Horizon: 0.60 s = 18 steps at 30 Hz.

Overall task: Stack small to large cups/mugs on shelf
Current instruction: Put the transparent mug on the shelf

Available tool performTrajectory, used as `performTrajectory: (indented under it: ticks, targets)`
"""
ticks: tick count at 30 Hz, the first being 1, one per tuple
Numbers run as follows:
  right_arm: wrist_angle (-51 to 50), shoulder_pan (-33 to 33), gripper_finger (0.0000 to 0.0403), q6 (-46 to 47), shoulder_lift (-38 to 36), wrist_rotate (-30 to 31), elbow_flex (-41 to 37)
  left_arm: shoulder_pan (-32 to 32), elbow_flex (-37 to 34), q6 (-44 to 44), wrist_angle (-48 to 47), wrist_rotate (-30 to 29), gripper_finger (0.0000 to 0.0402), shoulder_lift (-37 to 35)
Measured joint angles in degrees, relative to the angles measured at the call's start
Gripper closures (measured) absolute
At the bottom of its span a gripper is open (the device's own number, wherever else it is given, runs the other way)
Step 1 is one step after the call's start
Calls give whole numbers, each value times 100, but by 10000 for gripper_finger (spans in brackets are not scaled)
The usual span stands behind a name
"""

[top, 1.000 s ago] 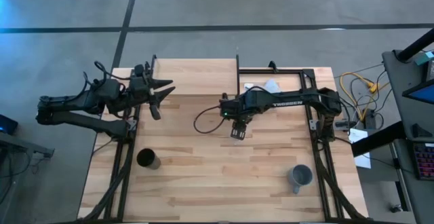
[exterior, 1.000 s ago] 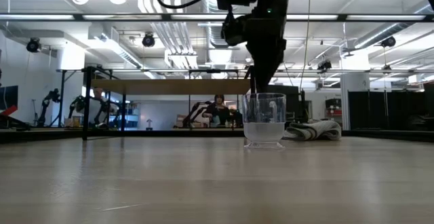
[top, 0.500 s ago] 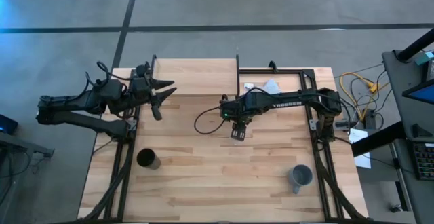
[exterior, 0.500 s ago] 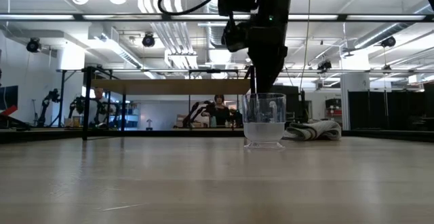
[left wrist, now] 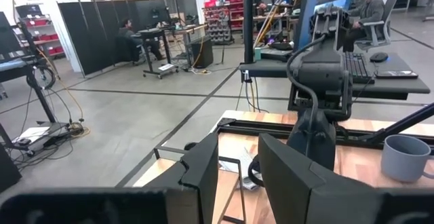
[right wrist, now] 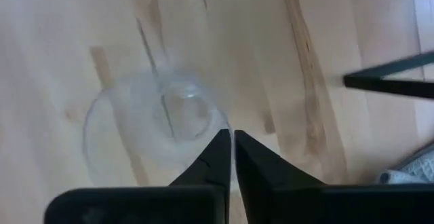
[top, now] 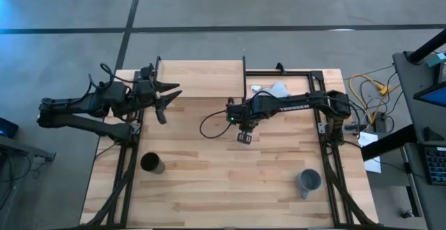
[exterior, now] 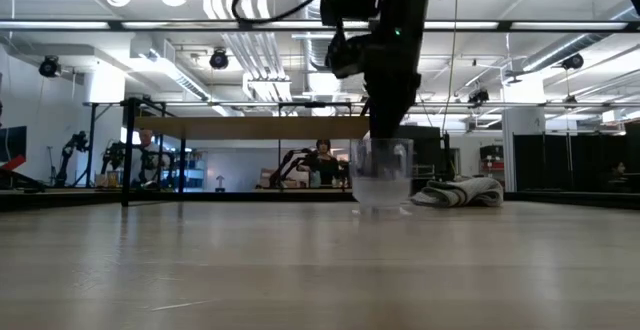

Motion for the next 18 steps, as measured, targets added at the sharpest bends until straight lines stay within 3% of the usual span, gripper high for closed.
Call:
performTrajectory:
  ticks: [11, 18]
  targets:
    - [-1448, 21, 395, -414, -13, 97, 2742, 0, 0, 0, 3, 4, 308, -35]
    - [-1572, -401, 395, -855, -18, 988, 4020, 0, 0, 0, 2, 7, 308, -34]
